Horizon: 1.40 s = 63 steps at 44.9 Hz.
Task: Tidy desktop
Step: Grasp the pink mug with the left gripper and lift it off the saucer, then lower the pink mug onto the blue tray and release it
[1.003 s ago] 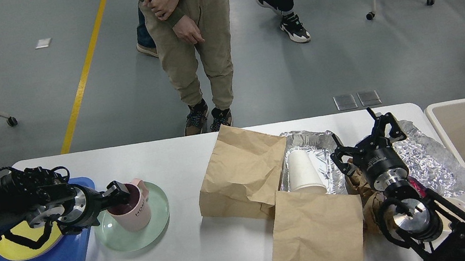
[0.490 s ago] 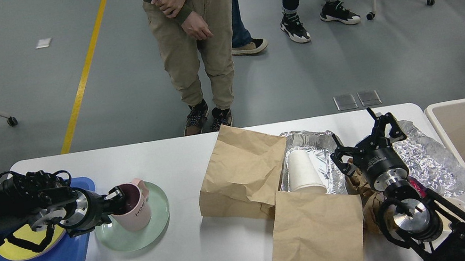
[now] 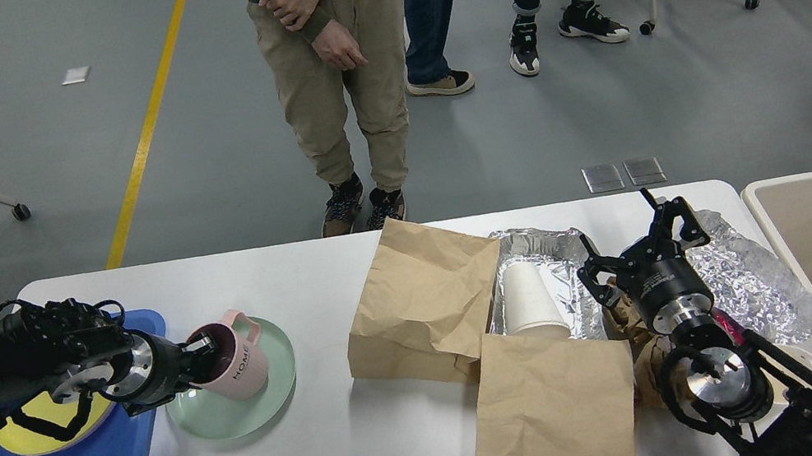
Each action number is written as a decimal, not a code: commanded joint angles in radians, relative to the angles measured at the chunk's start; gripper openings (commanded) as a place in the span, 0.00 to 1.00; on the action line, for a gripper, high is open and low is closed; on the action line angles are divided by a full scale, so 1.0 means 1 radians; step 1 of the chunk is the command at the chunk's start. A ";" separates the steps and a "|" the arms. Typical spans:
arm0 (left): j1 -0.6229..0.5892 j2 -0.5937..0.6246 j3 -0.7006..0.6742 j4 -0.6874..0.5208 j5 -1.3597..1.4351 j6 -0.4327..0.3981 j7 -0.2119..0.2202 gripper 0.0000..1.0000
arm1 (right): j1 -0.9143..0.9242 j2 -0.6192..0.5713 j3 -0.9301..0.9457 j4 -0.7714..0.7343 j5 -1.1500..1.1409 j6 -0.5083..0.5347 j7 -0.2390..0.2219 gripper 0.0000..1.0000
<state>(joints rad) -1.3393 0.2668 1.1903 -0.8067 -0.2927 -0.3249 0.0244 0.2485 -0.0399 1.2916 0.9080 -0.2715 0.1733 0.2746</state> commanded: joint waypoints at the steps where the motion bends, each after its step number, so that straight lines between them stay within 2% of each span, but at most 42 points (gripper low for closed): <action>1: -0.015 0.014 0.000 -0.002 0.001 -0.045 -0.003 0.00 | 0.000 0.000 0.000 0.000 0.000 0.000 0.000 1.00; 12: -0.058 0.020 0.006 -0.014 0.001 -0.086 0.003 0.00 | 0.000 0.000 0.000 0.000 0.000 0.000 0.000 1.00; 18: -0.156 0.038 0.041 -0.080 0.003 -0.155 0.022 0.00 | 0.000 0.000 0.000 0.000 0.000 0.000 0.000 1.00; 24: -0.389 0.046 0.159 -0.244 0.003 -0.221 0.054 0.00 | 0.000 0.000 0.000 0.000 0.000 0.000 0.000 1.00; 35: -0.877 0.009 0.322 -0.653 0.036 -0.250 0.055 0.00 | 0.000 0.000 0.000 0.000 0.000 0.000 0.000 1.00; 42: -1.089 -0.024 0.356 -0.822 0.084 -0.293 0.042 0.00 | 0.000 0.000 0.000 0.000 0.000 0.000 0.000 1.00; 52: -1.179 -0.006 0.361 -0.894 0.142 -0.382 0.040 0.00 | 0.000 0.000 0.000 0.000 0.000 0.000 0.000 1.00; 63: -1.135 0.052 0.394 -0.887 0.245 -0.346 0.022 0.00 | 0.000 0.000 0.000 0.000 0.000 0.000 0.000 1.00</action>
<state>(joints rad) -2.5109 0.2754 1.5597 -1.7018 -0.1028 -0.6990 0.0605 0.2485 -0.0399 1.2916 0.9081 -0.2715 0.1733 0.2746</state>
